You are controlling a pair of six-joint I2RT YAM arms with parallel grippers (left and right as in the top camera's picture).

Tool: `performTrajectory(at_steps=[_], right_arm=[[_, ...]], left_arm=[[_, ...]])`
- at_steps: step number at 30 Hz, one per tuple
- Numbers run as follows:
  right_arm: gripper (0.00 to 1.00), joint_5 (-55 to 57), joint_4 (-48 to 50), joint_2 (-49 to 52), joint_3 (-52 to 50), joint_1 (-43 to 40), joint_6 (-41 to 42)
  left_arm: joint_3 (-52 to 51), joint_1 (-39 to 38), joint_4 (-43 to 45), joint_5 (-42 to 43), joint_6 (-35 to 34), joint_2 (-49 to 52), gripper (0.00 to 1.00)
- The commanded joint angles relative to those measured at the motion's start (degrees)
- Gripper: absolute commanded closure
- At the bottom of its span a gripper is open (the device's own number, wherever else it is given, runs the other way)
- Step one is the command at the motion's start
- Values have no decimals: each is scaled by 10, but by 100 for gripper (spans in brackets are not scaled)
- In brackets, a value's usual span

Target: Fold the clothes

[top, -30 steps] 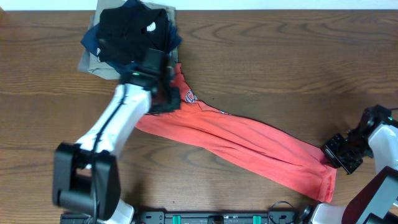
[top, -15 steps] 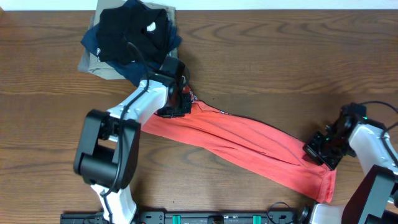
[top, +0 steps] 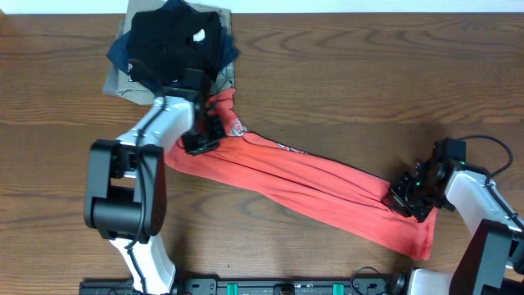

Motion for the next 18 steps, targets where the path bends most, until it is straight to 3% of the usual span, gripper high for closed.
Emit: performTrajectory(at_steps=[1,5,7,12,18], right_arm=[[62,41,16,1,-4,2,-4],[26,41,13,1,25,2,-43],[16,42,-2,1,53,2,-56],[8,77,-63,1,146,2,-58],[5,83,-156,1,247,3,-81]], left_arm=[[-15,61,-17,-113,-23,34,94],[-15,100,-22,-113,-23,34,94],[-15,116,-24,-113,-25,33,94],[-15,139,-39,-113,-44,28,94],[-15,145,-59,-115,-61,-31,94]])
